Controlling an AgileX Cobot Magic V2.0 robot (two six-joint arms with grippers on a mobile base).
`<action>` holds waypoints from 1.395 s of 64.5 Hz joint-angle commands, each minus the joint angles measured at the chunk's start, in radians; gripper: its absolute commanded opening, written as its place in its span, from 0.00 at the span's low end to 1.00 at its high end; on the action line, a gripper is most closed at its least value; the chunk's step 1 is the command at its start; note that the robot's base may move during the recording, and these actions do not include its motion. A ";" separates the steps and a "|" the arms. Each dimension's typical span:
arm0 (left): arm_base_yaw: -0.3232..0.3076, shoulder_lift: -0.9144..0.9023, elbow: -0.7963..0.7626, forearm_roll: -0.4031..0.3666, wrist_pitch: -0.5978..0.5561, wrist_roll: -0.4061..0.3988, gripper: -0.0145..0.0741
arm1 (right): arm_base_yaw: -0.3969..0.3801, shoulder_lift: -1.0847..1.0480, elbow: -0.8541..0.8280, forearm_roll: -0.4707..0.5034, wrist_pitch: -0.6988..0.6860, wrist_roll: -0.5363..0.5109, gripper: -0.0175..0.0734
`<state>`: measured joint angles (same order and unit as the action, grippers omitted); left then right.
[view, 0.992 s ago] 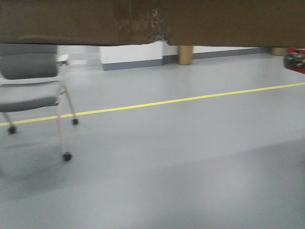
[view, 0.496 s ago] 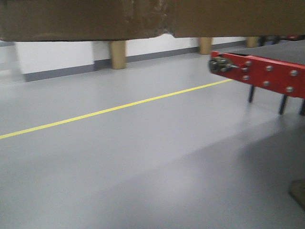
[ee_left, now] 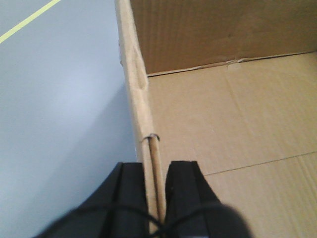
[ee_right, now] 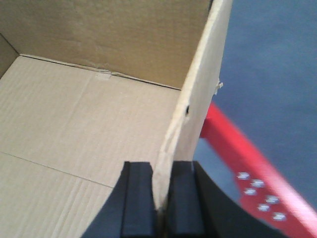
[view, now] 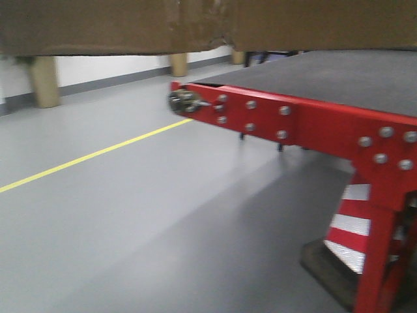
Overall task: Grab carton from right shelf to conveyor
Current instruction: 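Hold the carton while driving to the red-framed conveyor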
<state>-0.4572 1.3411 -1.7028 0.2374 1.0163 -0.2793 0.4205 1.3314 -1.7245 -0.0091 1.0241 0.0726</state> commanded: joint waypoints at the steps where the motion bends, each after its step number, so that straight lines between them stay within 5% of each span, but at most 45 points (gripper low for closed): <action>1: -0.007 -0.010 -0.005 -0.006 -0.041 0.009 0.15 | 0.001 -0.015 -0.006 0.031 -0.077 -0.019 0.12; 47: -0.007 -0.010 -0.005 0.220 -0.041 0.009 0.15 | 0.001 -0.015 -0.006 0.031 -0.083 -0.019 0.12; 90: -0.007 -0.008 -0.005 0.220 -0.041 0.009 0.15 | 0.001 -0.015 -0.006 0.031 -0.090 -0.019 0.12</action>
<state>-0.4639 1.3411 -1.7028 0.4048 0.9924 -0.2812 0.4205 1.3335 -1.7245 0.0172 0.9837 0.0726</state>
